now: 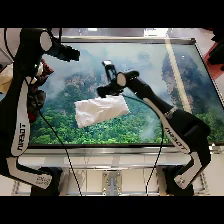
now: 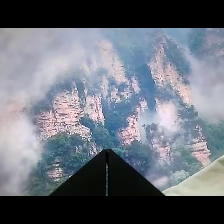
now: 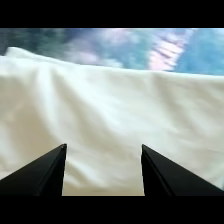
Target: Fold the shirts.
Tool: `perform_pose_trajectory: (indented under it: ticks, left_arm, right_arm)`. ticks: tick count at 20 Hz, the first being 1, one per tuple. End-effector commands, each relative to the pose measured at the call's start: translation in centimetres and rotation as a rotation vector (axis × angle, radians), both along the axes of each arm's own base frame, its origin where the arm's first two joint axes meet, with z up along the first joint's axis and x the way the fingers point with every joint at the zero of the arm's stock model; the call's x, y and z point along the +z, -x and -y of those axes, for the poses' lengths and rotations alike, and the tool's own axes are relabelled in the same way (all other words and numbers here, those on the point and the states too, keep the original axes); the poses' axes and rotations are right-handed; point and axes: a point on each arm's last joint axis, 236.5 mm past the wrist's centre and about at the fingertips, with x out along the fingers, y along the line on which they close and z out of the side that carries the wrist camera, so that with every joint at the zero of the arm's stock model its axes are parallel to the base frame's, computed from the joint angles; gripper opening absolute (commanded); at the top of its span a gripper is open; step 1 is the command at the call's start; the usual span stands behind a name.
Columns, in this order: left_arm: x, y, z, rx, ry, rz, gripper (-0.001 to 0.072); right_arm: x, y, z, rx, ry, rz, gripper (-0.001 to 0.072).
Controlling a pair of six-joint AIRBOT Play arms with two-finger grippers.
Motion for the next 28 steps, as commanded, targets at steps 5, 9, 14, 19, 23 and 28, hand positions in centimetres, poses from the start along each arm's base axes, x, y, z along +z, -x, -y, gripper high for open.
perform_pose_trajectory:
  ticks: [5, 9, 14, 19, 23, 28]
  left_arm:
    - [0.1, -0.1, -0.1, 0.003, -0.003, 0.006, 0.0011]
    - [0.2, -0.1, 0.0, 0.01, 0.011, 0.005, 0.0011]
    - [0.2, -0.1, 0.1, 0.026, 0.033, 0.007, 0.0011]
    - [0.2, -0.1, 0.3, 0.052, 0.066, 0.001, 0.0011]
    - [0.1, 0.2, 1.4, 0.032, 0.116, -0.017, 0.0011]
    - [-0.6, 0.9, 1.1, 0.034, 0.098, -0.056, 0.0011]
  right_arm:
    - [-3.8, -0.7, 11.5, -0.126, -0.258, -0.354, 0.061]
    - [-6.3, -0.8, 10.5, -0.071, -0.392, -0.4, 0.0611]
    - [-9.1, 0.2, 8.4, -0.004, -0.476, -0.466, 0.061]
    - [-9.1, 1.3, 4.8, 0.089, -0.527, -0.455, 0.0604]
    - [-9.6, 3.0, 2.3, 0.176, -0.512, -0.456, 0.0406]
    - [-7.3, 1.1, 4.4, 0.156, -0.527, -0.397, 0.003]
